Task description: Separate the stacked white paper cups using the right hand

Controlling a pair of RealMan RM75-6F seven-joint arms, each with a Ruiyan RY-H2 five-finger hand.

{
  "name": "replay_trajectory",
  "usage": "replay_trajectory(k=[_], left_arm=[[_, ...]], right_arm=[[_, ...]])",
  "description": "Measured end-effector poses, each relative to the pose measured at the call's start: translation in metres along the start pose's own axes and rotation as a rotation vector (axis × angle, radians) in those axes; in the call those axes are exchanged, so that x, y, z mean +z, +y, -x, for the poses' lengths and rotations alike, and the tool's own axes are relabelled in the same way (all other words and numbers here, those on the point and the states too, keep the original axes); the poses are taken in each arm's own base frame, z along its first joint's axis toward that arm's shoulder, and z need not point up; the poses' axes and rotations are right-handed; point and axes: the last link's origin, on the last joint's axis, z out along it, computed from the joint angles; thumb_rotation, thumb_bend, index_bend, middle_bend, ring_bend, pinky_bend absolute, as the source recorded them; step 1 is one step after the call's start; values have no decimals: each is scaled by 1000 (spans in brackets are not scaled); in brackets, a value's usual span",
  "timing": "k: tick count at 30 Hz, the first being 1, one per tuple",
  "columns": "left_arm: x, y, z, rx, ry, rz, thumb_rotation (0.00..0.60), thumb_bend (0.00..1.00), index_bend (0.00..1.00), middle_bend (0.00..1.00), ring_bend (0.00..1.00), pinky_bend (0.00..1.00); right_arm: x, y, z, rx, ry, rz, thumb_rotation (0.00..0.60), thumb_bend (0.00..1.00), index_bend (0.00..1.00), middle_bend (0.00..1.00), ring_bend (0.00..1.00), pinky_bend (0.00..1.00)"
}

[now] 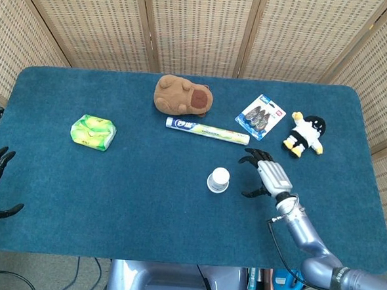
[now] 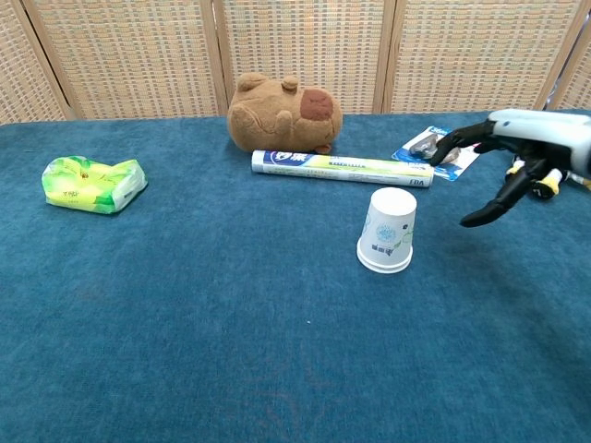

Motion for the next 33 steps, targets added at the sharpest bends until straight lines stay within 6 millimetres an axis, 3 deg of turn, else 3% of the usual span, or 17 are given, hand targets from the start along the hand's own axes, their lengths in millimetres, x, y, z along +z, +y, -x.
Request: replay_trajectory(k=[10, 18, 33], left_arm=[[-1, -3, -4, -19, 10, -5, 600, 59, 0, 0, 0, 0], [0, -2, -3, -22, 4, -2, 600, 59, 0, 0, 0, 0], [1, -3, -4, -25, 0, -3, 600, 59, 0, 0, 0, 0]], right_arm=[[26, -22, 21, 126, -27, 33, 600, 80, 351, 174, 85, 109], [32, -28, 24, 162, -29, 43, 600, 87, 422, 175, 85, 109], [35, -28, 26, 173, -30, 48, 600, 131, 460, 181, 85, 109]])
